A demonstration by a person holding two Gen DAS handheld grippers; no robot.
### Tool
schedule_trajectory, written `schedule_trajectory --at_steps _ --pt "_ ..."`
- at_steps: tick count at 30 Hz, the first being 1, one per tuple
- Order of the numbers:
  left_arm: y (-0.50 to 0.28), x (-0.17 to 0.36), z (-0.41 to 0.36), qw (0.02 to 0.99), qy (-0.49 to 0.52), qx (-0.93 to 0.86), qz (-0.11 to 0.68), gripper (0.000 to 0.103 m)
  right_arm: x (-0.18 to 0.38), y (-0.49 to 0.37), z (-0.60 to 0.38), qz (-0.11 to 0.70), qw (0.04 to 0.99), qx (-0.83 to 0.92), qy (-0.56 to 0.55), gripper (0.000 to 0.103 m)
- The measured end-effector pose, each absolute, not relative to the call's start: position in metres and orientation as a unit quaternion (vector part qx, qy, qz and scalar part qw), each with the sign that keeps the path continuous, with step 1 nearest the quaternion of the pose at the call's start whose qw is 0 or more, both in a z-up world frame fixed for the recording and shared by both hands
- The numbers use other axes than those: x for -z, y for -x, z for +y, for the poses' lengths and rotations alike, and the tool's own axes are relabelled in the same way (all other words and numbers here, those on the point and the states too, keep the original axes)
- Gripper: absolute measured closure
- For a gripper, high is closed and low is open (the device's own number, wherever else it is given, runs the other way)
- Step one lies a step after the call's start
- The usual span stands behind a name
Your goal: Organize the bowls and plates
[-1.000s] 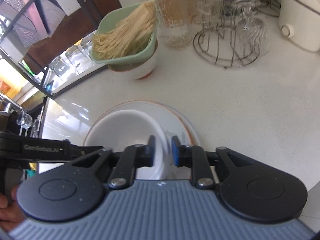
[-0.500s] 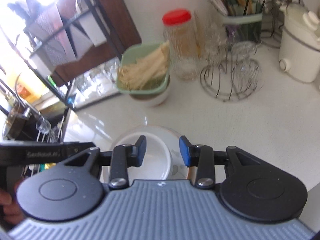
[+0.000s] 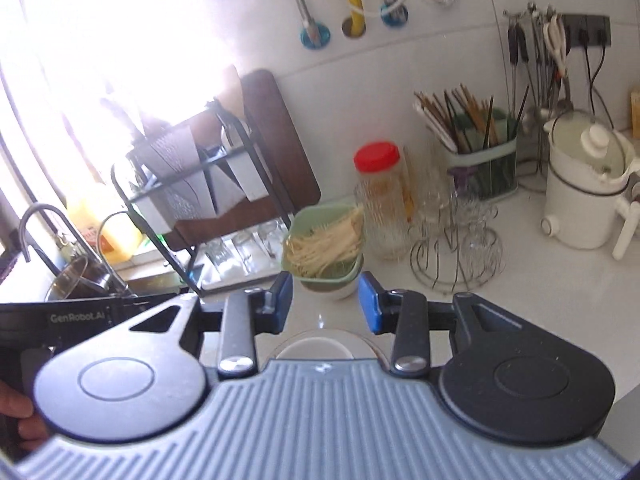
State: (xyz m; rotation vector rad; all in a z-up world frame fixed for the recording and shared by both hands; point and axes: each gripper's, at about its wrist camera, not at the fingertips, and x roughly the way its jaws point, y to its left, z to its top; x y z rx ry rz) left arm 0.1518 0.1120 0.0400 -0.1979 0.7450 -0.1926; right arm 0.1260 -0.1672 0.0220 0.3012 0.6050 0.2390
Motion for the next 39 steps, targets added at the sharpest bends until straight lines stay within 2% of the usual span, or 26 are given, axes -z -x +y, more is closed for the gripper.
schedule_trajectory --at_steps 7,21,28,39 --pt "-0.110 -0.055 0.095 0.933 0.091 0.088 0.336 0.061 -0.030 -0.091 -0.182 0.268 0.944 -0.118 -0.150 0.064" --pt "-0.013 -0.042 0.049 0.938 0.085 0.052 0.332 0.058 -0.042 -0.015 -0.223 0.249 0.945 -0.141 -0.155 0.063" --pt "0.030 -0.029 0.031 0.935 0.079 0.042 0.344 0.052 -0.028 0.020 -0.234 0.248 0.949 -0.136 -0.140 0.063" --pt "0.057 -0.005 0.025 0.929 0.072 0.044 0.360 0.052 -0.001 0.042 -0.232 0.267 0.948 -0.131 -0.116 0.063"
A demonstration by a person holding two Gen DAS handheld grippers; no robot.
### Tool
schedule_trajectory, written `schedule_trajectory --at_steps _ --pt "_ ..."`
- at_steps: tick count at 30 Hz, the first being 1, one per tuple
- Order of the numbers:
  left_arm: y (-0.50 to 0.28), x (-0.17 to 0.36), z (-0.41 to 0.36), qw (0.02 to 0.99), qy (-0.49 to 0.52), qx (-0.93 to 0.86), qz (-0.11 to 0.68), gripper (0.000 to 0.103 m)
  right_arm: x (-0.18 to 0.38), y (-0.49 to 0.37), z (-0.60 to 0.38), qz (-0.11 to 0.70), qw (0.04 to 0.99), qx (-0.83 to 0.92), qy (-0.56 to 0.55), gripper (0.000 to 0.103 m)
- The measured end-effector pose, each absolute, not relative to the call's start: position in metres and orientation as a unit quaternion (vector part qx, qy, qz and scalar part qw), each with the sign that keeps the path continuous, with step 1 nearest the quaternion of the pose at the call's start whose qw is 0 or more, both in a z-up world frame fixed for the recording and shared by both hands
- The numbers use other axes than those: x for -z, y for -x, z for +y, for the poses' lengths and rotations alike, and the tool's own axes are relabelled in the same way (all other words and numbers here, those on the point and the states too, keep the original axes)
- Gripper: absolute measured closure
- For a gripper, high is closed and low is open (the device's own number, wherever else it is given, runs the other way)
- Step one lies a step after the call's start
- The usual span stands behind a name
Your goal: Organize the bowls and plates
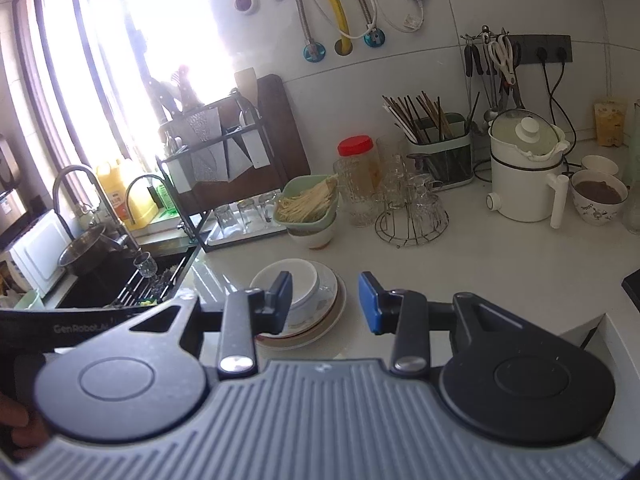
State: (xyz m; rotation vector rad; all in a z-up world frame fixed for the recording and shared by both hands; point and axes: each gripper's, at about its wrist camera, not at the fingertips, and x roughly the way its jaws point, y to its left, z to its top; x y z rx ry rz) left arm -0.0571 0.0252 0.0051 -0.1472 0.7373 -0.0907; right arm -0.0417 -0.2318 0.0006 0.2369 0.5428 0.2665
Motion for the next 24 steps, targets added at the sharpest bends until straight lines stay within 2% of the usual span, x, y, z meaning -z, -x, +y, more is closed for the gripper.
schedule_trajectory --at_steps 6,24 --pt "0.065 0.000 0.028 0.925 0.068 0.039 0.373 0.052 0.014 0.054 -0.229 0.286 0.943 -0.123 -0.119 0.063" --pt "0.083 0.007 0.032 0.920 0.089 0.019 0.382 0.050 0.008 0.067 -0.231 0.282 0.948 -0.118 -0.092 0.063"
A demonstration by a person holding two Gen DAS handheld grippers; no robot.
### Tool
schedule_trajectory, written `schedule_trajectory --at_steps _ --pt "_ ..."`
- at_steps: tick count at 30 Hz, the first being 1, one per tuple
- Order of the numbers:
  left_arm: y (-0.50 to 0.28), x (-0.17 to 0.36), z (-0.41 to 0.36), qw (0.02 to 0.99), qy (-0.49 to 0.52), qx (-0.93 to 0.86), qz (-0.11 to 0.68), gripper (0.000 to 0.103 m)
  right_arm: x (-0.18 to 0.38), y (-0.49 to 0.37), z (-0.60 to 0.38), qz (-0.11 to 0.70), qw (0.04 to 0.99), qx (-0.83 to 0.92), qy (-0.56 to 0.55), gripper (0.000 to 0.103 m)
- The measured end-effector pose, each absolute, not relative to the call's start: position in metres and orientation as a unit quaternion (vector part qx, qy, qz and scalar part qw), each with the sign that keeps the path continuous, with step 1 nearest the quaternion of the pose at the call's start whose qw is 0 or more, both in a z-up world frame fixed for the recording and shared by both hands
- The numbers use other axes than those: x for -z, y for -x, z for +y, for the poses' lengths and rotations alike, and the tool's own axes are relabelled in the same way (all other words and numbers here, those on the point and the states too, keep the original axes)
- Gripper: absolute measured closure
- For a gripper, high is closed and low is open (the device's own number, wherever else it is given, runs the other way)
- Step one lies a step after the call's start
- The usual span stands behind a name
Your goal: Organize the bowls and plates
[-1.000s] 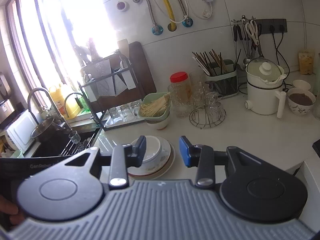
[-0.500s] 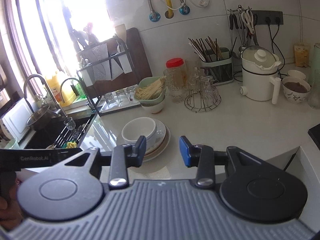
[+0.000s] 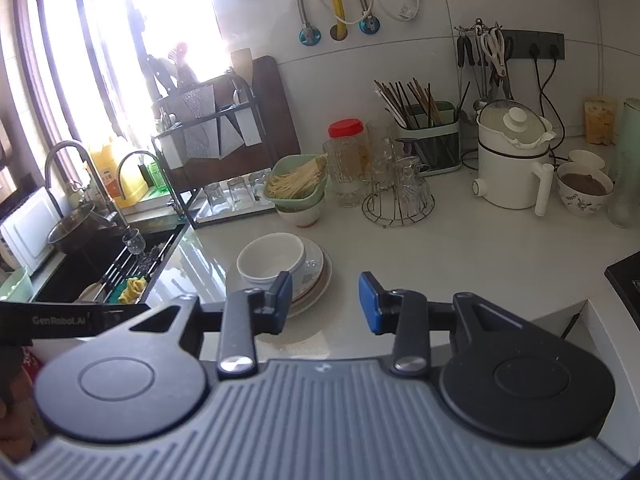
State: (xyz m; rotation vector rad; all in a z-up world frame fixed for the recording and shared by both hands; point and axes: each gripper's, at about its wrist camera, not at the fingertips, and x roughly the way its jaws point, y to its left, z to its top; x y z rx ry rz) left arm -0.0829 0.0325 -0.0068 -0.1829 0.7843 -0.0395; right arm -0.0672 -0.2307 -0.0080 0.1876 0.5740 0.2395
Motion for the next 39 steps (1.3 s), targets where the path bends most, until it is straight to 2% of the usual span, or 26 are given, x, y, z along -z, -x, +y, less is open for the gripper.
schedule_trajectory --at_steps 2,4,15,16,17,18,20,22,24,29,30,39 --pt "0.082 0.007 0.033 0.920 0.089 0.022 0.382 0.045 0.009 0.067 -0.231 0.284 0.948 -0.113 -0.090 0.057" --pt "0.083 0.008 0.033 0.920 0.087 0.024 0.381 0.038 0.010 0.068 -0.232 0.282 0.949 -0.107 -0.093 0.057" --pt "0.079 0.010 0.033 0.917 0.089 0.024 0.387 0.036 0.011 0.069 -0.233 0.284 0.950 -0.093 -0.087 0.056" --pt "0.078 0.010 0.033 0.918 0.088 0.024 0.387 0.033 0.011 0.069 -0.234 0.283 0.950 -0.095 -0.088 0.055" --pt "0.076 0.010 0.035 0.918 0.086 0.022 0.386 0.028 0.011 0.068 -0.235 0.282 0.950 -0.095 -0.090 0.046" --pt "0.075 0.010 0.036 0.919 0.085 0.014 0.386 0.019 0.011 0.067 -0.235 0.280 0.951 -0.094 -0.092 0.032" --pt "0.074 0.009 0.040 0.919 0.087 0.008 0.385 0.015 0.012 0.065 -0.236 0.275 0.953 -0.088 -0.091 0.023" --pt "0.073 0.008 0.041 0.920 0.086 0.009 0.383 0.009 0.012 0.062 -0.236 0.271 0.955 -0.085 -0.087 0.022" --pt "0.071 0.008 0.041 0.920 0.081 0.008 0.383 0.008 0.013 0.060 -0.238 0.269 0.955 -0.086 -0.090 0.014" --pt "0.070 0.005 0.034 0.921 0.070 0.014 0.383 0.006 0.016 0.055 -0.242 0.279 0.951 -0.074 -0.109 0.010" --pt "0.069 0.004 0.033 0.921 0.069 0.016 0.384 0.006 0.015 0.055 -0.242 0.276 0.952 -0.071 -0.108 0.001" --pt "0.066 0.001 0.028 0.923 0.064 0.012 0.380 0.006 0.014 0.051 -0.247 0.271 0.953 -0.073 -0.113 0.000"
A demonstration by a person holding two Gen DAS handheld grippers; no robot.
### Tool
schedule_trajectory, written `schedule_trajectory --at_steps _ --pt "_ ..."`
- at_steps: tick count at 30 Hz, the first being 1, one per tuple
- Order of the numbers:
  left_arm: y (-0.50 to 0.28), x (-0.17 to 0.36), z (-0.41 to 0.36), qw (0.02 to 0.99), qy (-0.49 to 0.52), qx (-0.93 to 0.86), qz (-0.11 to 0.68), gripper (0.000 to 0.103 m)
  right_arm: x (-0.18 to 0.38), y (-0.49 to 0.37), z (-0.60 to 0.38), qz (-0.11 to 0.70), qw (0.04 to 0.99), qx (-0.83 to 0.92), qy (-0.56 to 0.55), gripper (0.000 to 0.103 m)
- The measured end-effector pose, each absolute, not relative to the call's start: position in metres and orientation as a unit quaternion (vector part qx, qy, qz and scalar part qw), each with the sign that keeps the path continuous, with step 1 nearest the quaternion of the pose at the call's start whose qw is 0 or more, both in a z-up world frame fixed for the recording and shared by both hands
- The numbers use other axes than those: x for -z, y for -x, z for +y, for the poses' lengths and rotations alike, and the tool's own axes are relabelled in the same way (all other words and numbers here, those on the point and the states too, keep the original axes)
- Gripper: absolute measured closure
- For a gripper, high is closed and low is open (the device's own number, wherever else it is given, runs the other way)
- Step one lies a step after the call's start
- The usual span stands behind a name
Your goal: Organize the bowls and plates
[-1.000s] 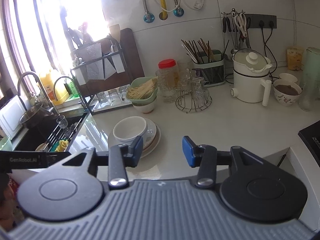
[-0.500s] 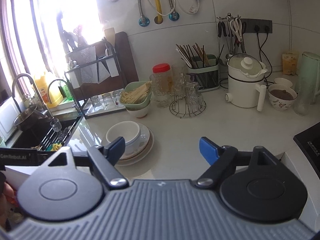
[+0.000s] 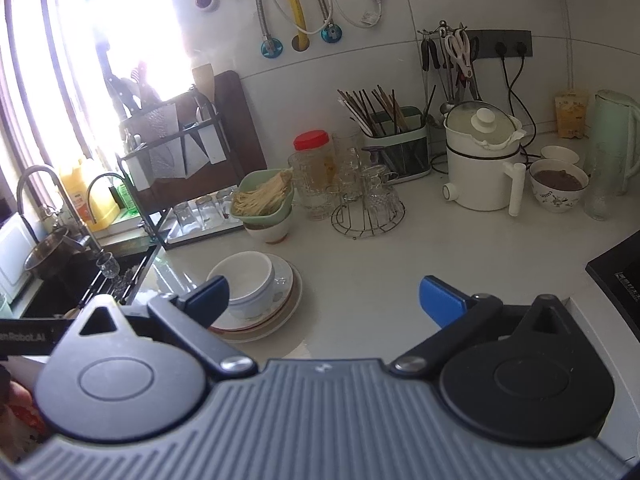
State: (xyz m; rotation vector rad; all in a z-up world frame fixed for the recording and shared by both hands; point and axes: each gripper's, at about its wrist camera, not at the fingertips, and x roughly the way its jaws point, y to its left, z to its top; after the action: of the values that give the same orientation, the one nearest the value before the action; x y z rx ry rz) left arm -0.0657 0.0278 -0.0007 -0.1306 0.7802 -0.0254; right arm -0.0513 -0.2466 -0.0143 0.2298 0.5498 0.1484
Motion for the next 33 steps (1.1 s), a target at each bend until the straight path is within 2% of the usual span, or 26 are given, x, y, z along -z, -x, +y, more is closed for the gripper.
schedule_trajectory --at_steps 33 --pt "0.064 -0.002 0.022 0.918 0.059 -0.003 0.393 0.006 0.015 0.057 -0.254 0.271 0.950 -0.098 -0.120 0.000"
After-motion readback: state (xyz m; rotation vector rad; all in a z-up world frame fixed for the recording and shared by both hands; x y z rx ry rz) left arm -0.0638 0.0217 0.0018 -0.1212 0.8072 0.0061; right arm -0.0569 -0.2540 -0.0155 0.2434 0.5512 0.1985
